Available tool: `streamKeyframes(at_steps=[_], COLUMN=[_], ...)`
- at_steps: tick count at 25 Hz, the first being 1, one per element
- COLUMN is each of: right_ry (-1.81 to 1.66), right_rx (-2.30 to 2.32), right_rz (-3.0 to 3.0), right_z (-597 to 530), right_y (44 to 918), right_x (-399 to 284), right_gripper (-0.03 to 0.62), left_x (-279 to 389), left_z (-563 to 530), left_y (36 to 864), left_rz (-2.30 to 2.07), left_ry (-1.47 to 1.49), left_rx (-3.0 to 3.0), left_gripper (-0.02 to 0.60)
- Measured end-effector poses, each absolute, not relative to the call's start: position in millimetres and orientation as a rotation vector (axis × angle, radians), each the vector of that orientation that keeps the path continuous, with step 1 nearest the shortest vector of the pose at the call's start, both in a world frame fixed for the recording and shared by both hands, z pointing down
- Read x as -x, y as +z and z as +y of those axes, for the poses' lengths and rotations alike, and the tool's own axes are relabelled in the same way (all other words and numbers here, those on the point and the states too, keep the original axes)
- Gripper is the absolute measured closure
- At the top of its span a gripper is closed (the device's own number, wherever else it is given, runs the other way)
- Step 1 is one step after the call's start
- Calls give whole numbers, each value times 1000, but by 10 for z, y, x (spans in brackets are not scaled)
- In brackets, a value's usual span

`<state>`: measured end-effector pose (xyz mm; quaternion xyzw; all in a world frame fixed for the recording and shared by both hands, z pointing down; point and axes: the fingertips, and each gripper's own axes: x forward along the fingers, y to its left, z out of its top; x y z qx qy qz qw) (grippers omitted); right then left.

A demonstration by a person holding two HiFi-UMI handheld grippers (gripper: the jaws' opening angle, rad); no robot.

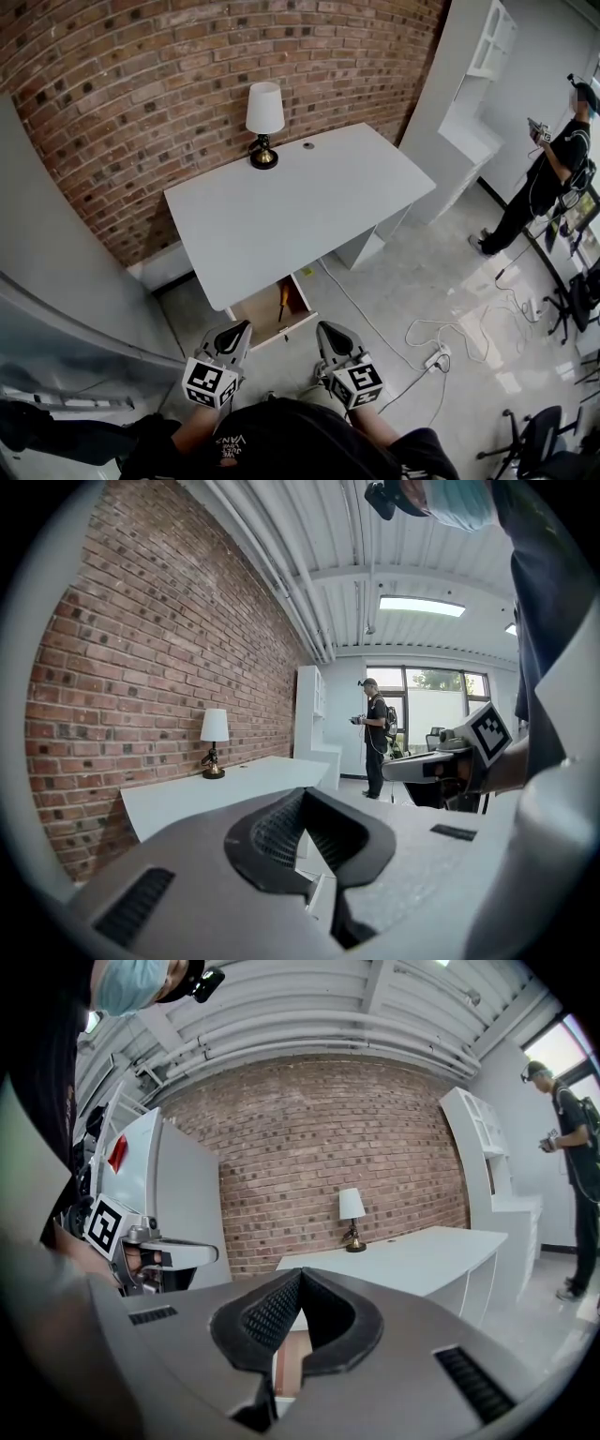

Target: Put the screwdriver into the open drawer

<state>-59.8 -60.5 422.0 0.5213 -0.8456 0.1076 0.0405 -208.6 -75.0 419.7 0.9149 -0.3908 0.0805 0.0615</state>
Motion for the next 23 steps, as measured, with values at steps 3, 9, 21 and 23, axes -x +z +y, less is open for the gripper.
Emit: streamKeyframes(at_steps=[3, 9, 21, 23], right_ry=[323, 299, 305, 307], right_rx=[-1595, -1595, -1616, -1618], right_rz=[-2597, -2617, -2622, -2621], right_z=[-619, -628, -638, -644], right_y=[4189, 4135, 4142, 4150], right_x=[637, 740, 716, 710], right_gripper=[600, 600, 600, 600], left_x=[2108, 2171, 2157, 2150], left_z=[-746, -732, -744, -756], left_y=[4161, 4122, 4168, 4170], left_rz=[-1188, -1188, -1190, -1192], left_ry=[237, 189, 191, 191], left_rx=[-2772, -2773, -2756, -2756], left_gripper=[574, 574, 575, 574])
